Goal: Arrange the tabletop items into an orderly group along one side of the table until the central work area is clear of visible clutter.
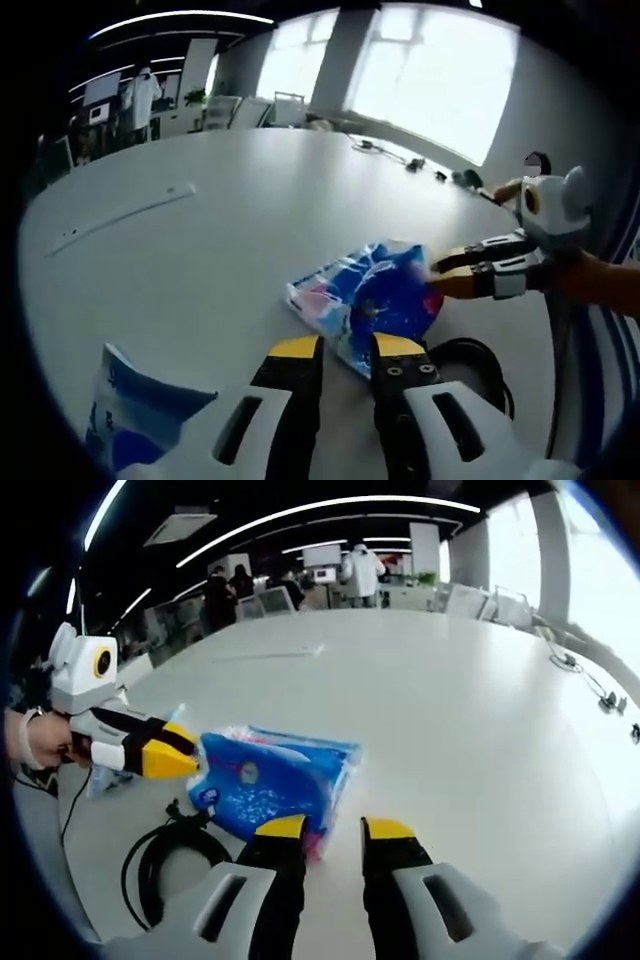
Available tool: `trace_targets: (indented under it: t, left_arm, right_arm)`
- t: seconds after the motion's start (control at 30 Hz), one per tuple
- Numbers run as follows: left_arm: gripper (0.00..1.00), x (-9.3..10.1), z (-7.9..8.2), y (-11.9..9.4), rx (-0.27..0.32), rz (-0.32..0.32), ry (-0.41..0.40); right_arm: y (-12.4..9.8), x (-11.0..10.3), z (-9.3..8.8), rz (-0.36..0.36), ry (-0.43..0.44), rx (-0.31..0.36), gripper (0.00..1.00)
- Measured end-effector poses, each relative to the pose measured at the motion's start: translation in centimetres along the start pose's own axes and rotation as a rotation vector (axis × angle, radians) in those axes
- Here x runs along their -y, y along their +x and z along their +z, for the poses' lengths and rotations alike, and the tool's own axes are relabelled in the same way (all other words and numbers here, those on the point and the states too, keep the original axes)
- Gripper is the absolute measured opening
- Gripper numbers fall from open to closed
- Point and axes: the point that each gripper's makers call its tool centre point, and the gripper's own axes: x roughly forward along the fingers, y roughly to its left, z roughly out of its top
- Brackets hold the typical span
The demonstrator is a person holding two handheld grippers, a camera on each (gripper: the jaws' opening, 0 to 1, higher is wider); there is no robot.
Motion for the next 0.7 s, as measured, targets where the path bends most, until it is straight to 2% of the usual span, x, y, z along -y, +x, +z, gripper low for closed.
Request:
trace_targets:
  t: [0.3,0.5,0.7]
  left_arm:
    - [0.29,0.0,0.4,-0.9,0.023,0.004,0.006]
    - [0.33,-0.1,0.2,-1.5,0.024,0.003,0.004]
    - [0.43,-0.2,0.4,-2.4,0.043,0.006,0.012]
  right_arm:
    - [-0.6,-0.4,0.3,0.004,-0.018,0.016,0.37]
    - [-0.9,-1.0,0.4,0.015,-0.024,0.022,0.39]
    - [-1.4,-1.6,0.6,0.023,-0.03,0.032,0.45]
